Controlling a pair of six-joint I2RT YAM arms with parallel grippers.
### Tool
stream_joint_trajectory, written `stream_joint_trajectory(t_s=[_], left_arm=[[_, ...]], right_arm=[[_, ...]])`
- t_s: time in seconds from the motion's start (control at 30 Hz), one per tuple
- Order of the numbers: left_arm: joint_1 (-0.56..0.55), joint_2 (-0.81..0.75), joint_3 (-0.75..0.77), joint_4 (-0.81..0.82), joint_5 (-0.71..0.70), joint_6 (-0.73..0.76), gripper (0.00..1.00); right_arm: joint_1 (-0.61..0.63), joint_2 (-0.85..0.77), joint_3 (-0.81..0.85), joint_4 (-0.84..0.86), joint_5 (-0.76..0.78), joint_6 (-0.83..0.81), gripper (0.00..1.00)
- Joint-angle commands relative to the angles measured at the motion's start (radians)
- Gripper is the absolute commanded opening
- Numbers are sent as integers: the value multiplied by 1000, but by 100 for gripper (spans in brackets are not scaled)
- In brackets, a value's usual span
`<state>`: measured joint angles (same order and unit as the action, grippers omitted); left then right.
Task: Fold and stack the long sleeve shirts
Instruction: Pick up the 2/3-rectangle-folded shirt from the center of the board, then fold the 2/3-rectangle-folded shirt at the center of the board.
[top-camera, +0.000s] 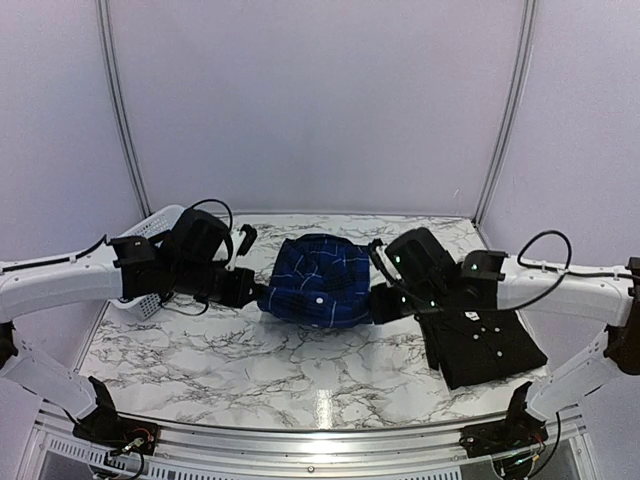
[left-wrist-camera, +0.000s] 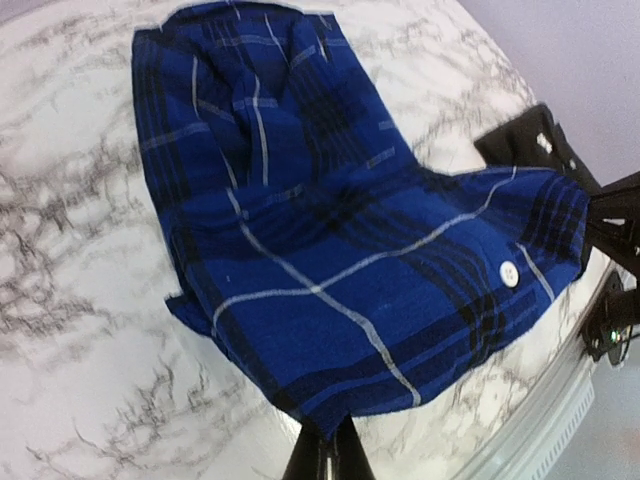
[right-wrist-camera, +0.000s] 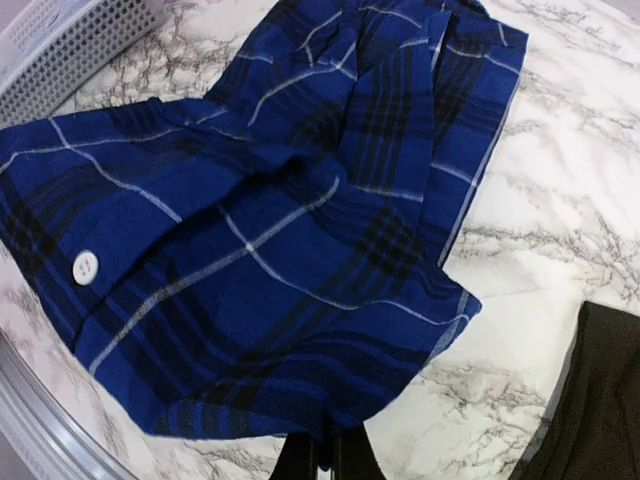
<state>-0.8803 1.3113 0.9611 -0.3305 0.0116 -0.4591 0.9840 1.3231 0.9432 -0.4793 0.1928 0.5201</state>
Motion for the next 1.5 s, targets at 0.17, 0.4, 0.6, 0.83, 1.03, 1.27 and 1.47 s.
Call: stream_joint_trajectory(t_s=[0.17, 0.4, 0.6, 0.83, 1.03, 1.27, 1.47], left_arm=[[258, 558, 638, -36, 56, 101, 0], [397, 1146, 1194, -76, 174, 1, 0], [413, 1251, 1273, -62, 218, -33, 0], [364, 1031, 883, 82, 224, -56, 0], [280, 715, 435, 284, 200, -104, 0], [262, 490, 189, 321, 84, -127, 0], [305, 517, 179, 318, 40, -172, 0]], right_arm=[[-391, 452, 433, 229, -137, -126, 0], [-558, 892, 791, 286, -325, -119, 0], [-587, 990, 867, 278, -392, -97, 0], [-577, 814, 528, 344, -383, -54, 0], [-562, 508, 105, 425, -352, -2, 0], [-509, 303, -2, 393, -296, 18, 0], [-513, 400, 142, 371, -263, -29, 0]])
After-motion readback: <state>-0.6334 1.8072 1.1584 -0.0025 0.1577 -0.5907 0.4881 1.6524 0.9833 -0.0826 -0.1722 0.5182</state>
